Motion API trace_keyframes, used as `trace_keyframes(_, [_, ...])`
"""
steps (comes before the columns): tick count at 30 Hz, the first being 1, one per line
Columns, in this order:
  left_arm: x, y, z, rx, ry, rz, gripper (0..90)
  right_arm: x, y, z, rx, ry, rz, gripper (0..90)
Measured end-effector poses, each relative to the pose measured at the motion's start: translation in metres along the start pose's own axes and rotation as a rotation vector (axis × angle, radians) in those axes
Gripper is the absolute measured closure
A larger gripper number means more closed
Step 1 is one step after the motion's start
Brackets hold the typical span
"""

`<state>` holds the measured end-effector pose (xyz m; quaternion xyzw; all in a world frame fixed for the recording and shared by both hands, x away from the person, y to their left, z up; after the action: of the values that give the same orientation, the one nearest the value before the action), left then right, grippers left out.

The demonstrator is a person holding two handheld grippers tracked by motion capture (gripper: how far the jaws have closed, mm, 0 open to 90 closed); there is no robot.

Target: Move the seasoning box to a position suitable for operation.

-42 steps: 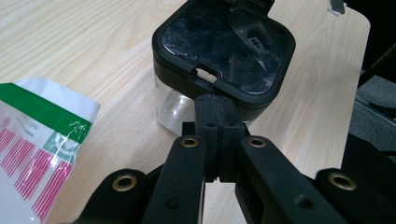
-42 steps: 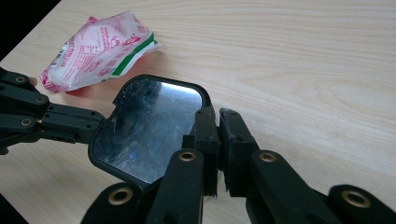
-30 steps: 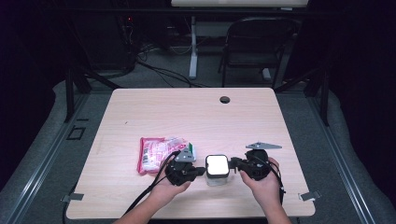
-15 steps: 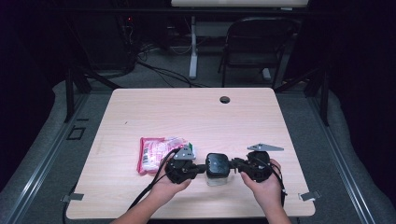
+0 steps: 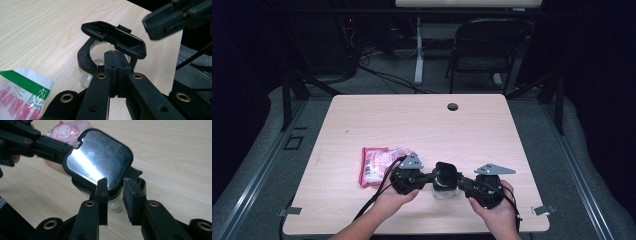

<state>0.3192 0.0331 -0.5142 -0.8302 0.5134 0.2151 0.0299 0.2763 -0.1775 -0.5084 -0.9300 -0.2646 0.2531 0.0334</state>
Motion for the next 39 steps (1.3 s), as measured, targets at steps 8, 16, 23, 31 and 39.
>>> trace_keyframes(8, [0.002,0.000,-0.002,-0.003,0.002,0.005,90.0,0.002,-0.008,0.006,-0.018,-0.007,-0.031,56.3])
trace_keyframes(16, [0.002,0.001,-0.003,-0.006,0.002,0.007,90.0,0.010,-0.016,0.007,-0.059,-0.006,-0.030,49.9])
trace_keyframes(23, [0.002,0.002,-0.004,-0.001,0.002,0.008,90.0,0.014,-0.019,0.006,-0.087,-0.009,-0.010,44.6])
trace_keyframes(31, [0.002,0.002,-0.004,0.002,0.002,0.010,90.0,0.022,-0.022,0.005,-0.126,0.000,0.023,40.3])
trace_keyframes(39, [0.005,0.000,0.000,0.006,-0.008,-0.005,90.0,0.022,-0.020,0.005,-0.103,0.004,0.020,41.2])
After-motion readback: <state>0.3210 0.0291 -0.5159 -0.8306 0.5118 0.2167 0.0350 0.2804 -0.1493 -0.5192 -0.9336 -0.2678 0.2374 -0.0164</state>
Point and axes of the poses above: each handheld gripper's, and its own axes: x roughly forward along the jaws, z roughly out of its underside, y roughly to its right, the point moved 3 cm from there along x, roughly forward along the jaws, and after that the axes turned 14 degrees about y, right-handed, at the moved point
